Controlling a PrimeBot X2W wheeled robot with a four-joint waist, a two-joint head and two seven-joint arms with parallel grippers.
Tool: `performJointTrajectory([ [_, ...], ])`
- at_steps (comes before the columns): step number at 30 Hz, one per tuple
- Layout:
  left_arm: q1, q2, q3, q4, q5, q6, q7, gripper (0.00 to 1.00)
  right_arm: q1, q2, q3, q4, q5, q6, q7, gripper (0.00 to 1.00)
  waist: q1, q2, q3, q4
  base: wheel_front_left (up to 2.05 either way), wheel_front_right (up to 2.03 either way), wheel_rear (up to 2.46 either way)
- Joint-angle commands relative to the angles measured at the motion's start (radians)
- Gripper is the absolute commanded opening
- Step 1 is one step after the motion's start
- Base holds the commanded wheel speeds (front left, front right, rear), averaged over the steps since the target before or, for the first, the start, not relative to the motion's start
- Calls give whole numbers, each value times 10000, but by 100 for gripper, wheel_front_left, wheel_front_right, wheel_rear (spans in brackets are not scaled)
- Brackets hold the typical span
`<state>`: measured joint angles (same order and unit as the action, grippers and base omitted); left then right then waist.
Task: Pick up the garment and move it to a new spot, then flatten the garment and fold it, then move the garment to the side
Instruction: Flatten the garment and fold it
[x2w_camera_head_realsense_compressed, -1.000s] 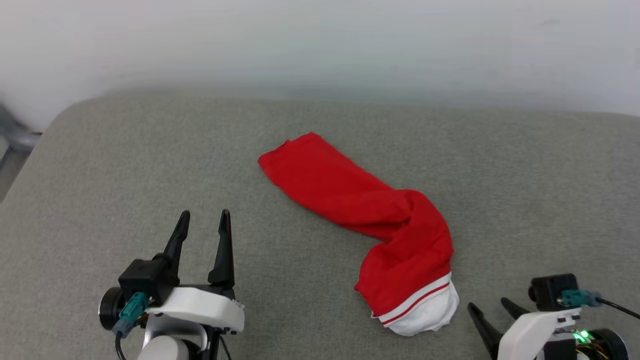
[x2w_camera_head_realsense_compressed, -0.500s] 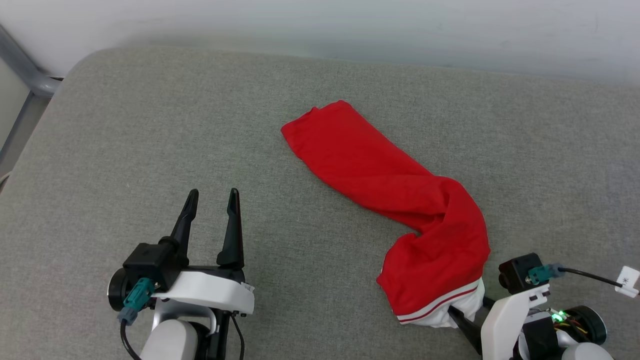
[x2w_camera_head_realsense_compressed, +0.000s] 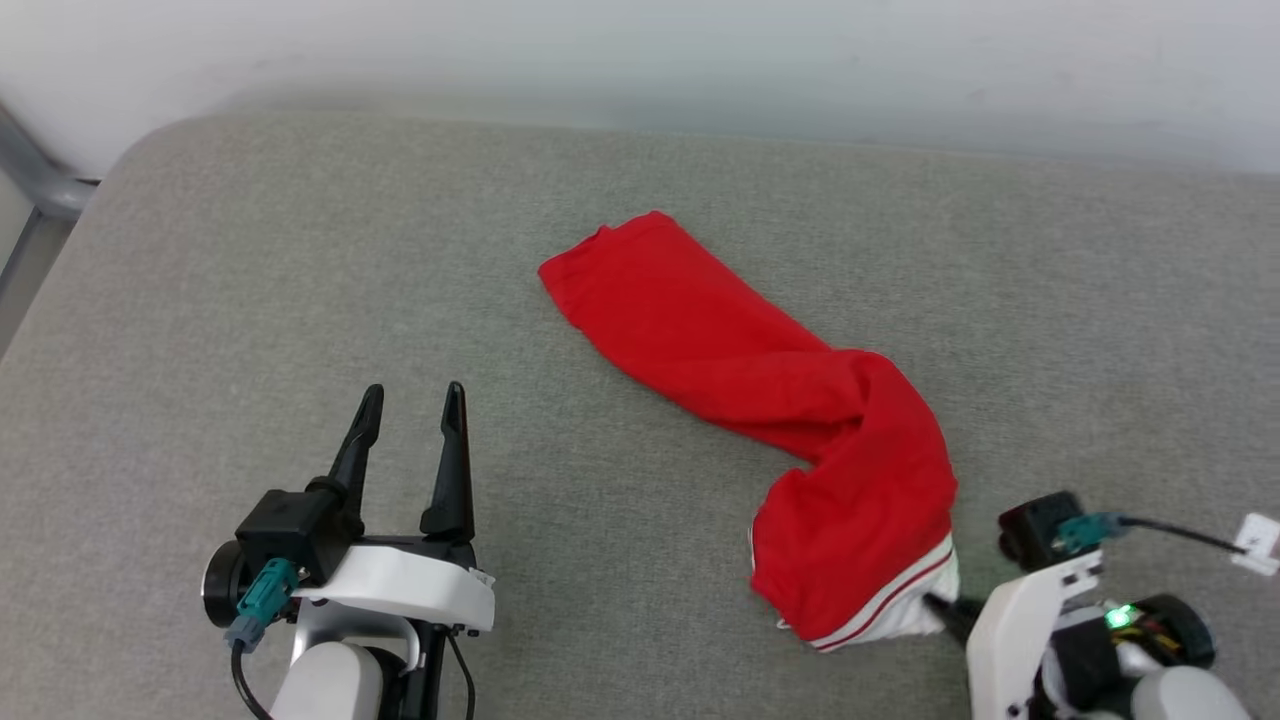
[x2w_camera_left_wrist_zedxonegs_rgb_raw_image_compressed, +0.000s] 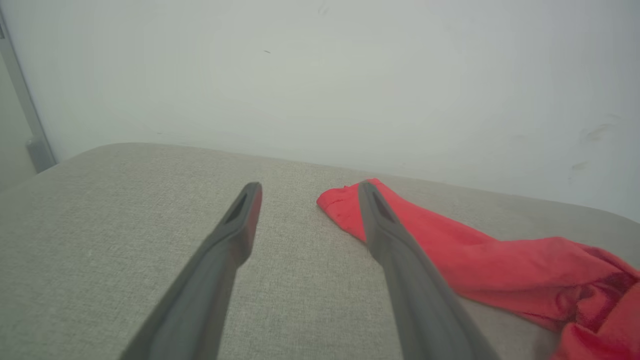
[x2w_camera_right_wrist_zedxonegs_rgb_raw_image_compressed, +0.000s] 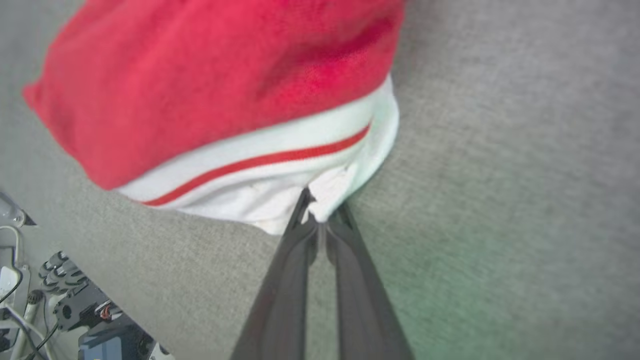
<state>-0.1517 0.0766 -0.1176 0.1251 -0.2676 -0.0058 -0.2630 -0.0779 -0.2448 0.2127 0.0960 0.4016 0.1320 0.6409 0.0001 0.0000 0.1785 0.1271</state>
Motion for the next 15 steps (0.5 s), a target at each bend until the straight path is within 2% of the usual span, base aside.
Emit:
performJointTrajectory([
  [1, 34, -37, 53, -8, 75, -25, -25, 100, -161, -105, -233, -136, -129, -22, -132, 0, -1, 0, -131, -170, 0, 0, 0],
  [8, 92, -42, 141, -2, 226, -147, -25, 100, -296, -30, -1697, -658, -463, -17, -310, 0, -1, 0, -214, -700, 0, 0, 0],
  [15, 5, -59, 145, 74, 292, -230, -25, 100, -5, 113, -3687, 84, -488, -17, -516, 0, -1, 0, -64, -1057, 0, 0, 0],
])
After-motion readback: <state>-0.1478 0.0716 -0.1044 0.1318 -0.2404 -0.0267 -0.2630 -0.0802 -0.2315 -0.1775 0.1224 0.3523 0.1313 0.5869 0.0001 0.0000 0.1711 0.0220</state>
